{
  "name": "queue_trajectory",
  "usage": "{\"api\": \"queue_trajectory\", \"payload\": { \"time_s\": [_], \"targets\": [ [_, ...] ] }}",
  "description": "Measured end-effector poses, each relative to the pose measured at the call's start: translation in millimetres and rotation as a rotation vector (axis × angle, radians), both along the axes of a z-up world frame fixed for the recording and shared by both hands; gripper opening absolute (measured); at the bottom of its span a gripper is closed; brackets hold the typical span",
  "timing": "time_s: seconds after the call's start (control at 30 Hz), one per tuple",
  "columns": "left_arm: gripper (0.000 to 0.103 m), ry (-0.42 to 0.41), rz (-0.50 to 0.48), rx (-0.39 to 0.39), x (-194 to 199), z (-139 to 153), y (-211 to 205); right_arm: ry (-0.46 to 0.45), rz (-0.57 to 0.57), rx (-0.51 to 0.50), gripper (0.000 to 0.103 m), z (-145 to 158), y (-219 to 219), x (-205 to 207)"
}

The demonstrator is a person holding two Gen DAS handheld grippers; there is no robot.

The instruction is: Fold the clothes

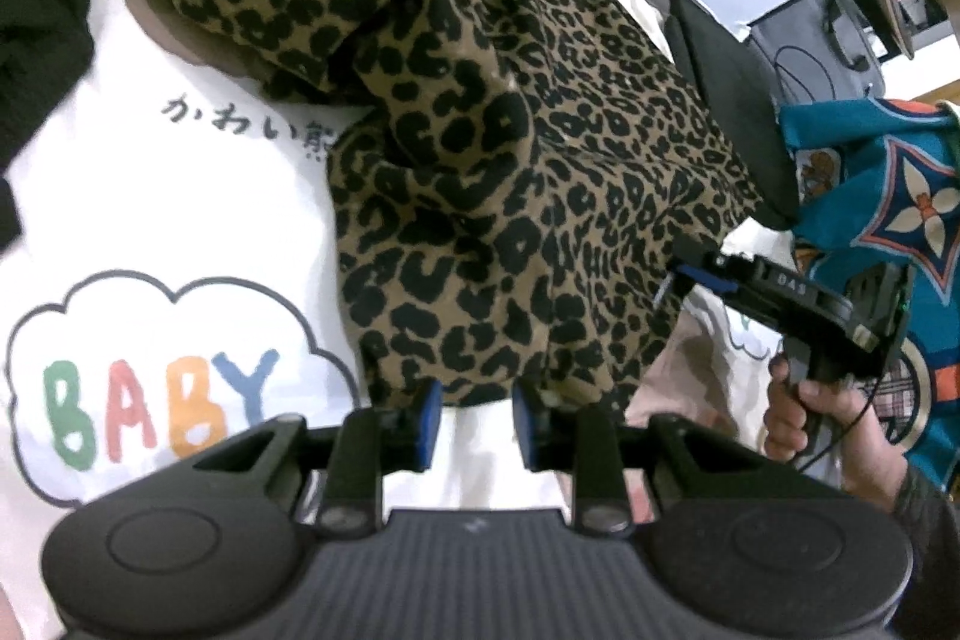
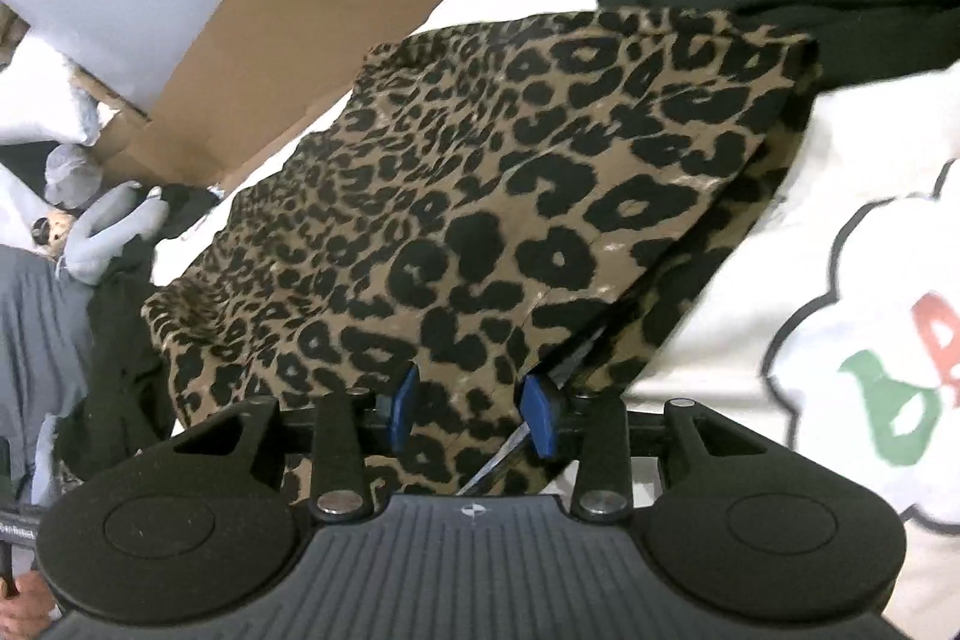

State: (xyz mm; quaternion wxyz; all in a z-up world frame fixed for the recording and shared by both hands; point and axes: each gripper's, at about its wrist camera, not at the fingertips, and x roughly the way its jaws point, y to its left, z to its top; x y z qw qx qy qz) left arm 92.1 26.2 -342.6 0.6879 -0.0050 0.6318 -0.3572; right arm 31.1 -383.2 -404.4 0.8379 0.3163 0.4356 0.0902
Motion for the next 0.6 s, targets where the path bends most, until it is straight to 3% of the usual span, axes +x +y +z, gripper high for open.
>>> {"api": "queue_trajectory", "payload": {
  "time_s": [0.03,0.07,0.3,0.6],
  "targets": [
    [0.027,-0.006,0.005,0.008,0.7,1.8,0.6,0.009,-0.003,0.013,0.019,-1.9,0.4,-0.4],
    [0.026,-0.012,0.012,0.017,2.0,3.4,1.2,0.016,-0.009,0.022,0.000,-2.3,-1.0,-1.3],
    [0.026,-0.071,0.047,0.068,9.6,12.4,4.2,0.028,-0.076,0.032,0.000,6.8,-17.7,-17.6],
    [0.026,-0.074,0.090,0.118,16.1,-4.6,13.2,0.009,-0.114,0.033,0.000,9.1,-23.7,-29.9]
  ]
}}
